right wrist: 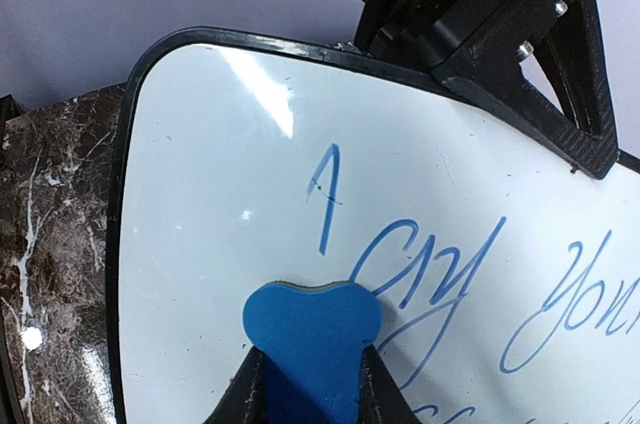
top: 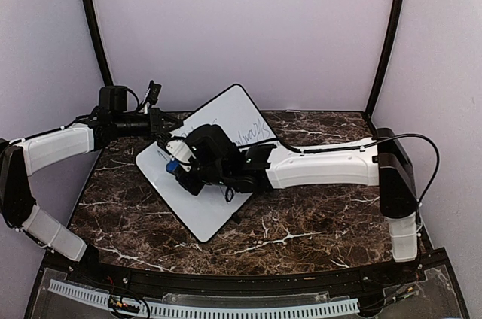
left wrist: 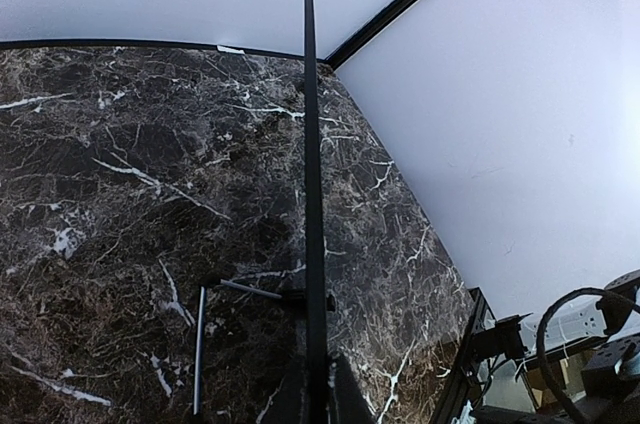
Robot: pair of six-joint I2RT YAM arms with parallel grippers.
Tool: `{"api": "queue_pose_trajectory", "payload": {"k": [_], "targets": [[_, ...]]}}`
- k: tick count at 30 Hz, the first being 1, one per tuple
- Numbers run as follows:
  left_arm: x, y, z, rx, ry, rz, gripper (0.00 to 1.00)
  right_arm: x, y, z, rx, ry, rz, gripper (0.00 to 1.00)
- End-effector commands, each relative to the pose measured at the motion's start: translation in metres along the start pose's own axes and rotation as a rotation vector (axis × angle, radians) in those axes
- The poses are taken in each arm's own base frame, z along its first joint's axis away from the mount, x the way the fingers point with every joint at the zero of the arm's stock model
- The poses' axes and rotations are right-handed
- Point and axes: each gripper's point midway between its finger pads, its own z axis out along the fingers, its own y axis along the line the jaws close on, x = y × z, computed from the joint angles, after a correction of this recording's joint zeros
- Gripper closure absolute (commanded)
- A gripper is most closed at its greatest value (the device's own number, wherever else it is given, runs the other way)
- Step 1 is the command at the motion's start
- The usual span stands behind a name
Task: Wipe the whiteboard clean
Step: Erase the whiteboard at the center of the board.
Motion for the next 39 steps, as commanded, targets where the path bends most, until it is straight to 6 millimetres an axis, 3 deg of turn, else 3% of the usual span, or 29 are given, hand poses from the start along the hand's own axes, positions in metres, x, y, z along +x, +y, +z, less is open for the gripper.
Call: {"api": "queue_pose_trajectory", "payload": {"k": [1,8,13,19,26,39], "targets": [[-0.014,-0.030,-0.008,0.070,-0.052,0.079,1.00,-0.007,-0.015,0.012,0.028,-0.012,0.023,0.79],[-0.014,-0.031,-0.009,0.073,-0.055,0.083,1.00,-0.031,-0.020,0.030,0.026,-0.052,0.017,0.79],[-0.014,-0.031,-0.009,0.073,-0.054,0.084,1.00,-0.036,-0.026,0.035,0.028,-0.059,0.029,0.79],[-0.015,-0.032,-0.009,0.073,-0.055,0.086,1.00,-0.015,-0.021,0.024,-0.004,-0.012,0.044,0.80],[-0.014,-0.031,-0.009,0.073,-0.053,0.083,1.00,0.033,-0.012,0.007,-0.023,0.086,0.050,0.80],[-0.014,-0.031,-0.009,0.070,-0.055,0.086,1.00,0.054,0.001,-0.003,-0.036,0.134,0.023,0.80]]}}
